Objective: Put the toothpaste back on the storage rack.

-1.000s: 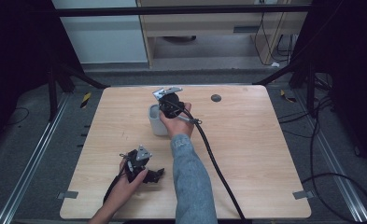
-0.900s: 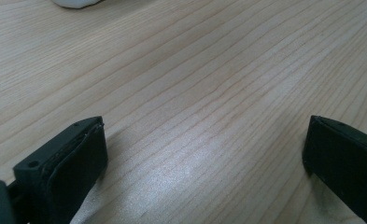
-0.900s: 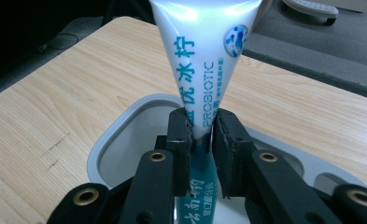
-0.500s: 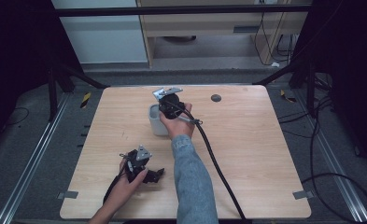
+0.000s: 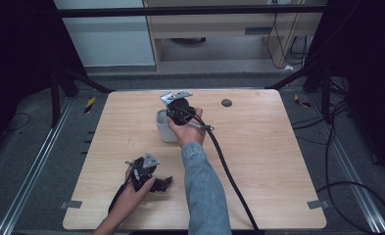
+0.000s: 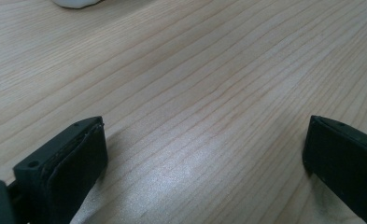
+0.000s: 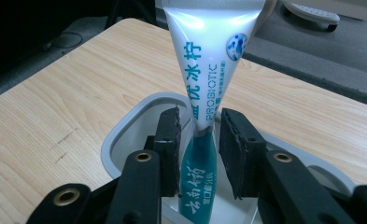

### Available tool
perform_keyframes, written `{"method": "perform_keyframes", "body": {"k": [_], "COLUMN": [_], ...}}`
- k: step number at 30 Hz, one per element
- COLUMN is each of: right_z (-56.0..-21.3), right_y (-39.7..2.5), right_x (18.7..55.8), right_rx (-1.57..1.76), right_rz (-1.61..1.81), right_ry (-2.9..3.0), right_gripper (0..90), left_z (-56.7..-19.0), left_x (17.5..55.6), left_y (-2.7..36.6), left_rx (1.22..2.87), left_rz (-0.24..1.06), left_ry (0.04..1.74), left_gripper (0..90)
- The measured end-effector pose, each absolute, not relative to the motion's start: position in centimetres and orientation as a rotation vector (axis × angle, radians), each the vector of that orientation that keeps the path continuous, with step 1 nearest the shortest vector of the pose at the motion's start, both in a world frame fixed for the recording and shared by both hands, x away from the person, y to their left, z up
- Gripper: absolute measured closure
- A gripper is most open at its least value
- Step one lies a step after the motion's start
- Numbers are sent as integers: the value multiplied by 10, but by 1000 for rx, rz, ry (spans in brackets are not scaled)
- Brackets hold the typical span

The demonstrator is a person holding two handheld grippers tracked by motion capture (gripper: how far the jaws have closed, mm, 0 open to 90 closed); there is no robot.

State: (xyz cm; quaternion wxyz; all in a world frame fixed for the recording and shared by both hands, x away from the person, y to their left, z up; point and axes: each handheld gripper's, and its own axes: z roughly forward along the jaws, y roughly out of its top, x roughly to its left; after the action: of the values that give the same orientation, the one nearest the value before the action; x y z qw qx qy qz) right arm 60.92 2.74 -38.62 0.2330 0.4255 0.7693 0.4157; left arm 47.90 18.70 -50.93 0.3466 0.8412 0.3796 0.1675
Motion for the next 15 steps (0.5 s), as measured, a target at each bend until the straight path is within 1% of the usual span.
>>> {"method": "perform_keyframes", "body": {"k": [6, 8, 9, 15], "right_z": [-383, -382, -382, -380], "right_y": [20, 15, 15, 4], "right_x": [604, 602, 602, 596], "right_rx": [1171, 1180, 1180, 1195], "right_rz": [1152, 1155, 1155, 1157], "right_ry": [2100, 2091, 2091, 2077], "right_gripper": [637, 602, 602, 525], "left_z": [-509, -509, -509, -509], "left_x": [479, 479, 479, 479], "left_y": [187, 187, 187, 187], "left_rx": [2183, 2183, 2183, 2185], "left_rz": [433, 433, 433, 433], "left_ry": [984, 983, 983, 983], "left_gripper": [0, 0, 0, 0]}}
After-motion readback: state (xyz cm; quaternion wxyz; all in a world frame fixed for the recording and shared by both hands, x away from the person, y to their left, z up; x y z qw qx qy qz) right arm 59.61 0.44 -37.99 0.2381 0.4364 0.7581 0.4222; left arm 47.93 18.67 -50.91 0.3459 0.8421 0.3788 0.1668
